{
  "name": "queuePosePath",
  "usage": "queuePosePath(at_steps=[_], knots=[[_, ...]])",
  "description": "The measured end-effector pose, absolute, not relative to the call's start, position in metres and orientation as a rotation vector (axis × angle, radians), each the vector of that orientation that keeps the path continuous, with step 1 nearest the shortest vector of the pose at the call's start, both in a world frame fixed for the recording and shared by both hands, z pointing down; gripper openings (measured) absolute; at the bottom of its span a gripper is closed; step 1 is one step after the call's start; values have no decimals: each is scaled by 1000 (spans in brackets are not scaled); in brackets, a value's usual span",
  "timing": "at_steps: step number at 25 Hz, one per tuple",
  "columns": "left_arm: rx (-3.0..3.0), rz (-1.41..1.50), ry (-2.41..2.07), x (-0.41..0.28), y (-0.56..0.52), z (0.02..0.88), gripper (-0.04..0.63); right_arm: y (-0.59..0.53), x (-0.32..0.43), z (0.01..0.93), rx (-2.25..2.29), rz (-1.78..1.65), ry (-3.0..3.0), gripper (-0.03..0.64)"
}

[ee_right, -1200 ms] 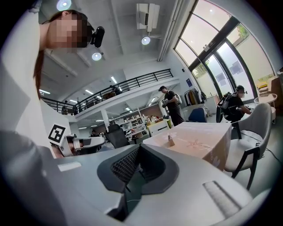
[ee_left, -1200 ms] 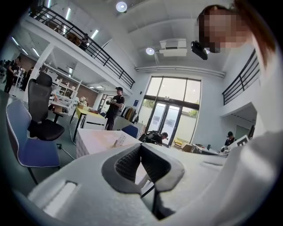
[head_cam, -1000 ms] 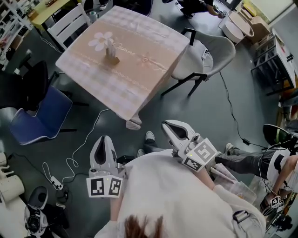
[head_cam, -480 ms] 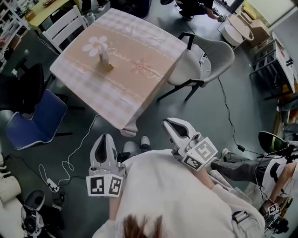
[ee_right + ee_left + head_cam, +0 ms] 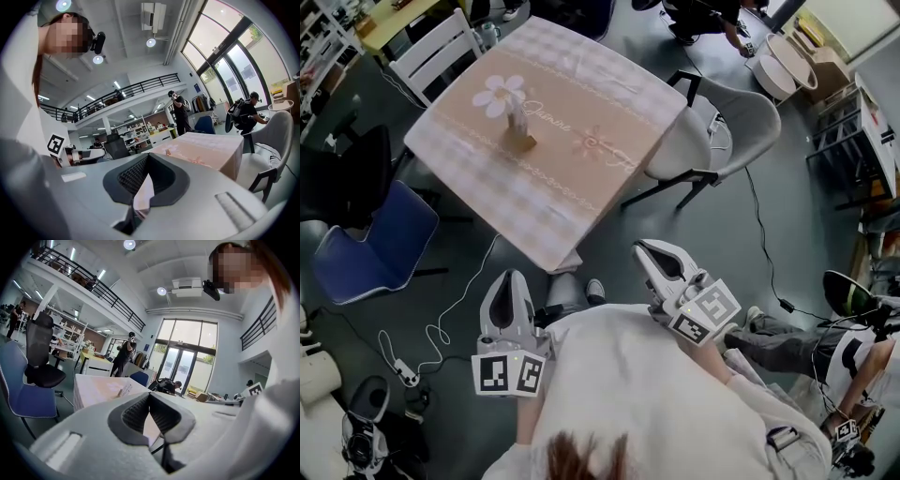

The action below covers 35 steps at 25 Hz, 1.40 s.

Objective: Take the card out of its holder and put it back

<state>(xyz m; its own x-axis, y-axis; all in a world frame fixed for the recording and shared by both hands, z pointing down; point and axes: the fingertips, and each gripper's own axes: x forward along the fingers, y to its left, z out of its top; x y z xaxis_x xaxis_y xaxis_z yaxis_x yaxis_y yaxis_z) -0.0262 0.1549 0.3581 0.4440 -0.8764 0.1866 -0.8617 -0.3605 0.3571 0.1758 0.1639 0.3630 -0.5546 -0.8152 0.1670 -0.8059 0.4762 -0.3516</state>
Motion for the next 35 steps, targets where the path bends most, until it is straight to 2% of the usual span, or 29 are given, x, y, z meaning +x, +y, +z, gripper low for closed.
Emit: queuePosePath(at_steps=[23,35], knots=[[2360,-45,-1343,-102,24,356,0,61,93,360,-1635,-595,2662,-2],[2316,-17,-1252,-90,11,380,0,59,100,370,-1708,-688,2648,-2]])
